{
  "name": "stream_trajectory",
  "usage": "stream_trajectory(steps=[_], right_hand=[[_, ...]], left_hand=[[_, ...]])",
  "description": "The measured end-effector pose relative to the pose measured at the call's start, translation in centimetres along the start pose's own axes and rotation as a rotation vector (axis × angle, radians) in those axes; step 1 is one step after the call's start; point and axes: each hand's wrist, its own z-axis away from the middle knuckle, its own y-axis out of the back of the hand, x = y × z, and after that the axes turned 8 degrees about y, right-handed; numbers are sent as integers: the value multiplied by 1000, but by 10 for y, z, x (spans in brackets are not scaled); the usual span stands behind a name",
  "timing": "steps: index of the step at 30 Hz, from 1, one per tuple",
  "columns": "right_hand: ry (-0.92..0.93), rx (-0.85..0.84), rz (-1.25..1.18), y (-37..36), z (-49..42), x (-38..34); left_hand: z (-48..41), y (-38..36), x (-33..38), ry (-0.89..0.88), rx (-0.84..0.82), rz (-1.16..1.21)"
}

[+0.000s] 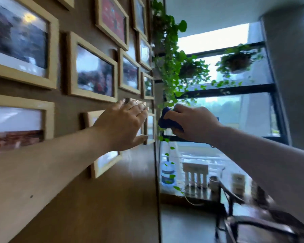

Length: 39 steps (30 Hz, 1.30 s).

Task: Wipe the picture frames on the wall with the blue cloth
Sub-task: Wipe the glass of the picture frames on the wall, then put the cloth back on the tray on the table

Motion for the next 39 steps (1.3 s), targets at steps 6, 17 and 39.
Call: stream_trajectory(steps=[6, 17, 39], right_hand=[[-124, -92, 57, 22, 111, 37], [-498, -363, 90, 59, 357, 90], [-1312, -718, 130, 82, 750, -53]], left_hand=[[-37, -6, 102, -148, 92, 146], [-110, -8, 337, -405, 92, 463], [-26, -30, 768, -1040, 3, 954]])
